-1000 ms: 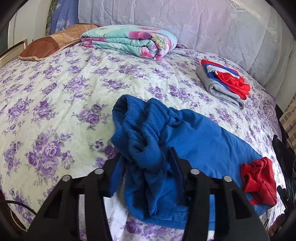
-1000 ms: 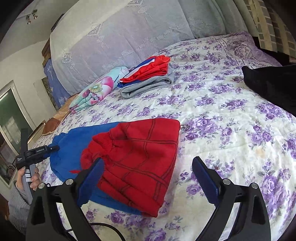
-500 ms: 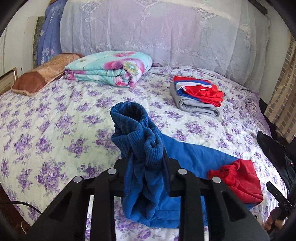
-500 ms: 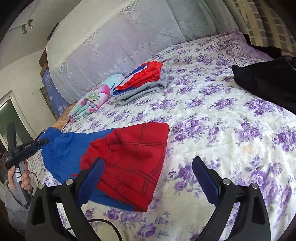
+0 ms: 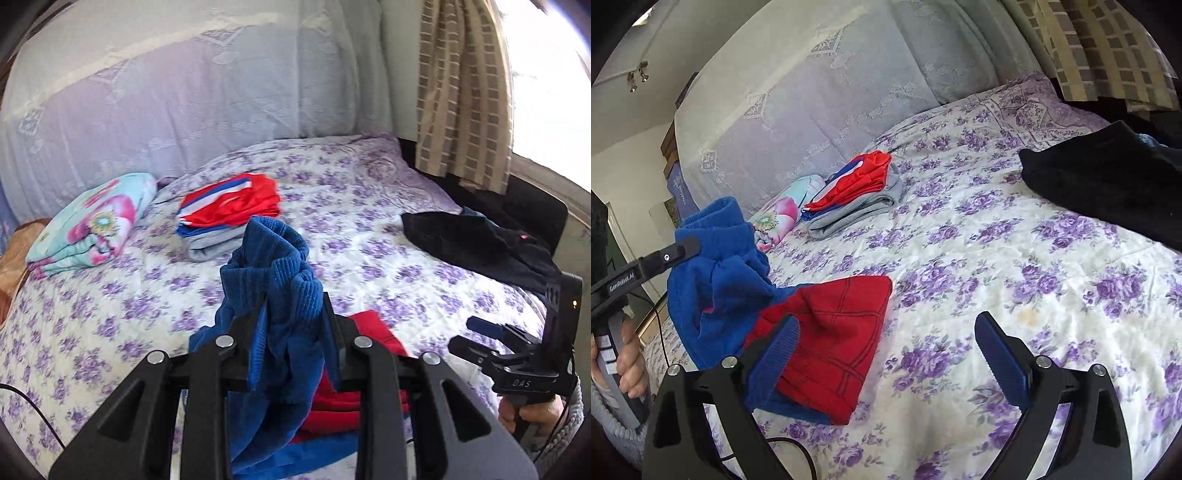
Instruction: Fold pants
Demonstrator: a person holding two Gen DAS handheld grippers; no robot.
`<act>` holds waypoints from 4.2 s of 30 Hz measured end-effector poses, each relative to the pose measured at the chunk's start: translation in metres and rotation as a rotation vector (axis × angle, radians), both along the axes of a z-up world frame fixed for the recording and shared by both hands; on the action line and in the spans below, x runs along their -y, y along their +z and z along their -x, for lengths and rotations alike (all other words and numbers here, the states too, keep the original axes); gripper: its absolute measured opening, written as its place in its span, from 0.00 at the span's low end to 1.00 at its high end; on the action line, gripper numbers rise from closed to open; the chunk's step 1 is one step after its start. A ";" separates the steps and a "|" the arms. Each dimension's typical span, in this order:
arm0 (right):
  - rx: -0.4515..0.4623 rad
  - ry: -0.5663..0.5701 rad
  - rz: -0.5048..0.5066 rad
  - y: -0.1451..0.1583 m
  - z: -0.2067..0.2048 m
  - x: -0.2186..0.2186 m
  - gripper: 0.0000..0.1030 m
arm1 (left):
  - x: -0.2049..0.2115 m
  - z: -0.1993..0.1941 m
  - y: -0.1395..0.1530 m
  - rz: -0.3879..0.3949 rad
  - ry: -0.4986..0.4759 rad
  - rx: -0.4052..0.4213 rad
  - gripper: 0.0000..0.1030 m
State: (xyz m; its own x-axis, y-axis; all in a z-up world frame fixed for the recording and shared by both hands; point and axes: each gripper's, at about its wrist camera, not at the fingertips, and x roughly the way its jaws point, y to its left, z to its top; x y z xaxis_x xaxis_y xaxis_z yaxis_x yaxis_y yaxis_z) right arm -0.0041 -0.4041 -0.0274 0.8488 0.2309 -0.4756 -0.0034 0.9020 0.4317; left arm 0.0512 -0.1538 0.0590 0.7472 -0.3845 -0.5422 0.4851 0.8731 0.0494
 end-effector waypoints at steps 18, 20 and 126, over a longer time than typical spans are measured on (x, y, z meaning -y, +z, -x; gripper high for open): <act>0.022 -0.042 -0.014 0.000 0.002 0.010 0.93 | -0.023 0.002 -0.052 0.017 -0.010 -0.137 0.57; 0.030 -0.017 0.014 0.006 -0.002 -0.003 0.93 | -0.040 -0.009 -0.054 -0.007 0.068 -0.141 0.59; 0.043 0.340 0.146 0.027 -0.015 -0.122 0.96 | -0.120 0.007 -0.119 0.026 0.205 -0.293 0.95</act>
State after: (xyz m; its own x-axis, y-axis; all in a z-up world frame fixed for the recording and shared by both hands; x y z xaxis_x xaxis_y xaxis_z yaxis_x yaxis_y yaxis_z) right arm 0.0110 -0.2820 -0.0005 0.7552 0.4356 -0.4899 -0.3291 0.8982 0.2914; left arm 0.0440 -0.0339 -0.0597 0.6248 -0.2591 -0.7365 0.2897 0.9529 -0.0895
